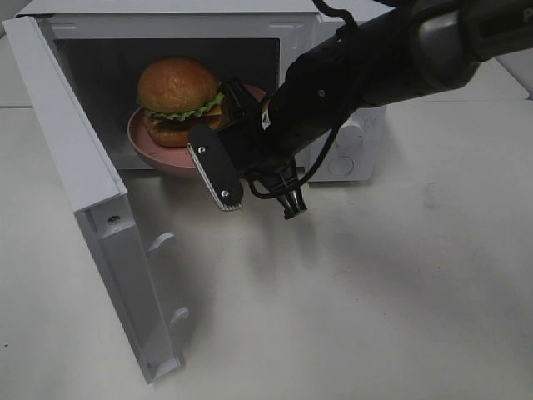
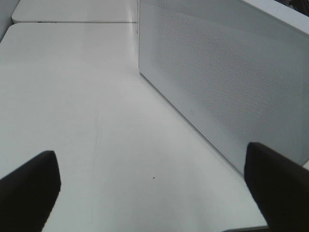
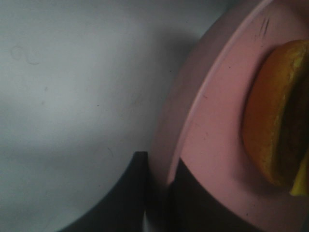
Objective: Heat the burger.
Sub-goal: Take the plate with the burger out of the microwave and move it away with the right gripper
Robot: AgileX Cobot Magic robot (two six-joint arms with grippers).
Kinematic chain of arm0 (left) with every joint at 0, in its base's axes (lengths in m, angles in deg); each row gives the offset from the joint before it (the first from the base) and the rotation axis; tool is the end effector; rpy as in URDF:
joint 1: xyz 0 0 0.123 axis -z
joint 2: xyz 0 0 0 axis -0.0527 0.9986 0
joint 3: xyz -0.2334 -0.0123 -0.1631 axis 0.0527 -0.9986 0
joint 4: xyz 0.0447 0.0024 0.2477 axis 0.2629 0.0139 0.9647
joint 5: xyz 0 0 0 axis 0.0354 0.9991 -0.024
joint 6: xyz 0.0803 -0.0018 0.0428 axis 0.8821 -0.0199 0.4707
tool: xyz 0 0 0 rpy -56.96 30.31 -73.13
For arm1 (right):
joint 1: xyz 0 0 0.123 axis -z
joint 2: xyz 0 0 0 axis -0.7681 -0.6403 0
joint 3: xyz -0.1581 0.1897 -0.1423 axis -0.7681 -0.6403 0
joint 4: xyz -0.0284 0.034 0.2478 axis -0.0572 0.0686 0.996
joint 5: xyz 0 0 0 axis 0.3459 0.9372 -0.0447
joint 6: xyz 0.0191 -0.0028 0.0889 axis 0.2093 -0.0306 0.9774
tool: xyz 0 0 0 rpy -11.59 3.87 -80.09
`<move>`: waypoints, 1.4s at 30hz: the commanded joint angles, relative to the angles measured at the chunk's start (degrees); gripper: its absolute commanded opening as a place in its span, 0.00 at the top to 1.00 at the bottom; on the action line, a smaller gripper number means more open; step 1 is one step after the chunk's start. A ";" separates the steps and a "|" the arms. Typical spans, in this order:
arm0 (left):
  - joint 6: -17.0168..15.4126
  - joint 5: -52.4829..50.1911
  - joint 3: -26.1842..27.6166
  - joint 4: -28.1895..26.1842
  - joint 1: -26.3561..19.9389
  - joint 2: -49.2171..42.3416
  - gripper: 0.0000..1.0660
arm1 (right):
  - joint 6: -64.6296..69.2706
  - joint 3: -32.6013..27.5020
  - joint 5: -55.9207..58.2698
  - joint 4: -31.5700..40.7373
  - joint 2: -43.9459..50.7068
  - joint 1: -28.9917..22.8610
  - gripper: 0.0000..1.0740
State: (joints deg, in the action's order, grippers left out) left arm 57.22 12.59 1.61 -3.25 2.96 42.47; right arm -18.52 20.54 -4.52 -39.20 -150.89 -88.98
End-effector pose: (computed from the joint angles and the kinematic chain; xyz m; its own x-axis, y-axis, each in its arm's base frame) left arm -0.0049 -0.0115 0.2802 -0.4264 -0.0124 -0.9045 0.1087 0.9920 -0.0648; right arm 0.3340 0.2646 0.1743 0.5747 -0.8182 -0.0158 -0.6038 -0.4110 -0.6830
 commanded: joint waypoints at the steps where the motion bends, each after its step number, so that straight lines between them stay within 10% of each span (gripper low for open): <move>1: -0.06 -0.52 -0.23 0.11 0.00 -1.32 0.08 | -0.34 -1.49 -3.44 -0.63 3.32 0.11 1.00; 42: -0.06 -0.52 -0.23 0.11 0.00 -1.32 0.08 | 6.07 -36.67 -2.12 -0.69 40.45 -0.11 1.00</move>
State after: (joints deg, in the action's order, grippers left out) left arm 57.22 12.59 1.61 -3.25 2.96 42.47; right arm -13.82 -14.93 -3.55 -39.43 -113.70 -89.26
